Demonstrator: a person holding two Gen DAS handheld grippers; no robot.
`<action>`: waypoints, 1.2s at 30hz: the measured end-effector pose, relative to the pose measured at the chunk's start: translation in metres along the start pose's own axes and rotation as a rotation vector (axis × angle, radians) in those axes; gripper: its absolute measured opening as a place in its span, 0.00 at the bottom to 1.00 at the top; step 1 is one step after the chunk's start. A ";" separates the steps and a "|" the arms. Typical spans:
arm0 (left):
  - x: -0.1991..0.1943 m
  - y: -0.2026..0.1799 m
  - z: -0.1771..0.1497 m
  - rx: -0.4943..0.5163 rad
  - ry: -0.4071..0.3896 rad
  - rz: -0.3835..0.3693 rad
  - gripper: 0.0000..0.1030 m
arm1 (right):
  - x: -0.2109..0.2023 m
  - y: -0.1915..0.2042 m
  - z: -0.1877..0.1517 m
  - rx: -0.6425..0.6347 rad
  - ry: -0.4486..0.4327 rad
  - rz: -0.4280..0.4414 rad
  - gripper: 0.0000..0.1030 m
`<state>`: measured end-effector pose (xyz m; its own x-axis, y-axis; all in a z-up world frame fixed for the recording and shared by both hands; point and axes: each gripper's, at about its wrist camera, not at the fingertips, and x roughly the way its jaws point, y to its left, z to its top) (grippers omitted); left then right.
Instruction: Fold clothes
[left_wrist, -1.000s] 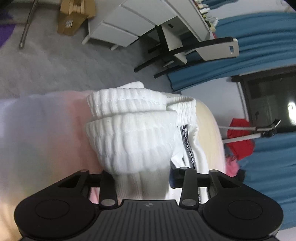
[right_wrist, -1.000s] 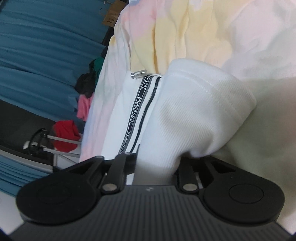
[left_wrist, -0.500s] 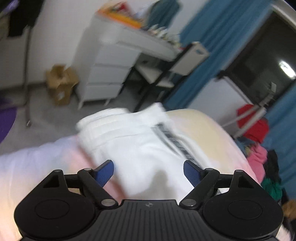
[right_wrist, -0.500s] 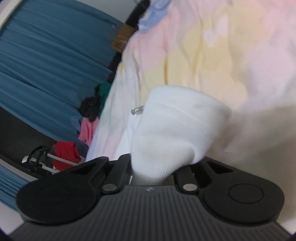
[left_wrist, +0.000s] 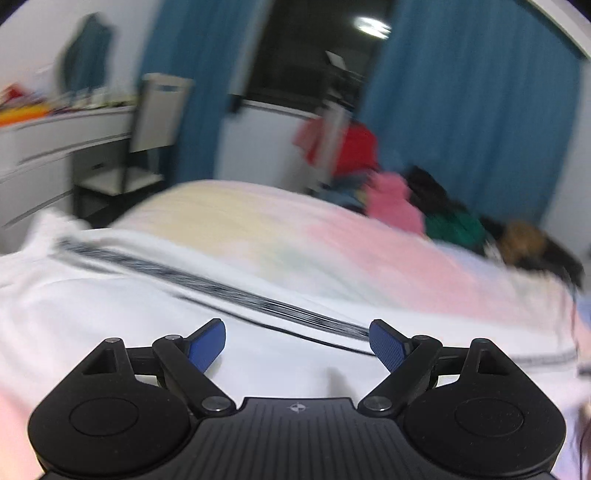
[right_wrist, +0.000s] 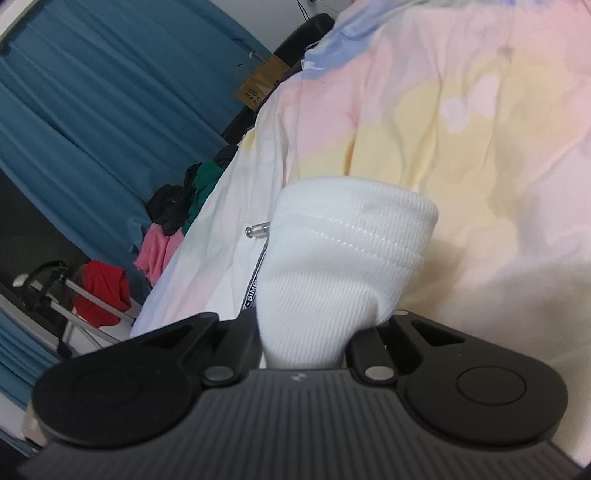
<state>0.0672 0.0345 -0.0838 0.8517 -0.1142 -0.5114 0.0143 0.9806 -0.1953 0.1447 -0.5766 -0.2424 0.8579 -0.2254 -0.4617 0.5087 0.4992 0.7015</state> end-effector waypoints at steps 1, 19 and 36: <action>0.009 -0.008 -0.003 0.015 0.013 -0.015 0.84 | -0.001 -0.001 0.000 -0.008 -0.003 -0.006 0.11; 0.075 -0.033 -0.051 0.251 0.164 0.019 0.92 | -0.059 0.115 -0.048 -0.711 -0.313 -0.084 0.11; 0.015 0.020 0.002 -0.044 0.061 -0.020 0.91 | -0.155 0.218 -0.303 -1.516 -0.212 0.394 0.11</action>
<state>0.0817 0.0528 -0.0935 0.8181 -0.1449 -0.5566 0.0073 0.9703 -0.2419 0.1005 -0.1794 -0.1823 0.9736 0.0720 -0.2164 -0.1700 0.8617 -0.4781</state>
